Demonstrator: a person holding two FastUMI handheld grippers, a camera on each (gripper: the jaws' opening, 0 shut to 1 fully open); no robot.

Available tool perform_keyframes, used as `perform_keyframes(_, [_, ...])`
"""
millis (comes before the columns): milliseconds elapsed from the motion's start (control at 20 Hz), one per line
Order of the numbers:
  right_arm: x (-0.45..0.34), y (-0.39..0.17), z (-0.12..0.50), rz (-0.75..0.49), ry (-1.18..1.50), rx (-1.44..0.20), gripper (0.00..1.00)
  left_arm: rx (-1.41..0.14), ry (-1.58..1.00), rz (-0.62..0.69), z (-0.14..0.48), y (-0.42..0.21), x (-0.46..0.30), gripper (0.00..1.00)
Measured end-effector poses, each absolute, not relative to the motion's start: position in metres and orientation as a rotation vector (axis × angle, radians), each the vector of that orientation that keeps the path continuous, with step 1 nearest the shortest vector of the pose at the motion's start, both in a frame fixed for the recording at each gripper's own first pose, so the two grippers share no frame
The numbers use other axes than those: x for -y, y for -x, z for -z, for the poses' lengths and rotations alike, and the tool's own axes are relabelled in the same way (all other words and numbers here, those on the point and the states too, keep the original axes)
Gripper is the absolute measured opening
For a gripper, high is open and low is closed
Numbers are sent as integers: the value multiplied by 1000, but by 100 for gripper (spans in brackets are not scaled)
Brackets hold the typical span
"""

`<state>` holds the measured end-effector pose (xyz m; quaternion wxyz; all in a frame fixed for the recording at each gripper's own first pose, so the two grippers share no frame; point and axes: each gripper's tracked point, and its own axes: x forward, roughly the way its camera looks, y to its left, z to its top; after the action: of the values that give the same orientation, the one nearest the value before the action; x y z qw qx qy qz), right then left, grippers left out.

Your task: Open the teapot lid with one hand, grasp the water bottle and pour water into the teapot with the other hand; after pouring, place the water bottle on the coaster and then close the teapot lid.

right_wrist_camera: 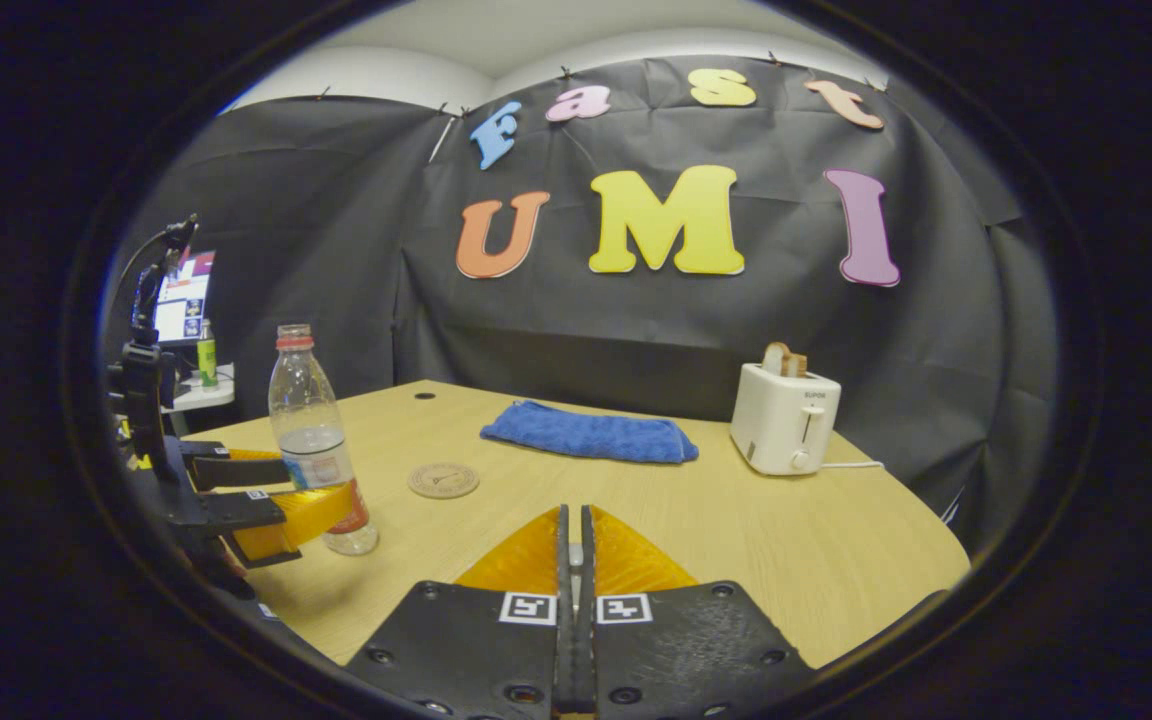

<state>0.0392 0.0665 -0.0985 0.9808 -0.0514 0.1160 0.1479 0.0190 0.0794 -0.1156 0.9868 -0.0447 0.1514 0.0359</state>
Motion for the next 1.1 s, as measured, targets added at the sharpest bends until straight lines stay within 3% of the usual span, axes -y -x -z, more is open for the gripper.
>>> perform_keyframes(50, [-65,-39,98,-297,100,-235,0,-312,90,-68,119,-22,-79,81])
perform_keyframes(100, [-63,-38,99,-296,97,-237,0,-316,83,-64,116,-20,-76,80])
perform_keyframes(450, [-47,-32,95,-290,92,-238,0,-279,-116,-76,85,-19,-74,77])
perform_keyframes(1100, [-2,-22,92,-250,74,-238,0,-204,-722,-120,50,-21,-87,75])
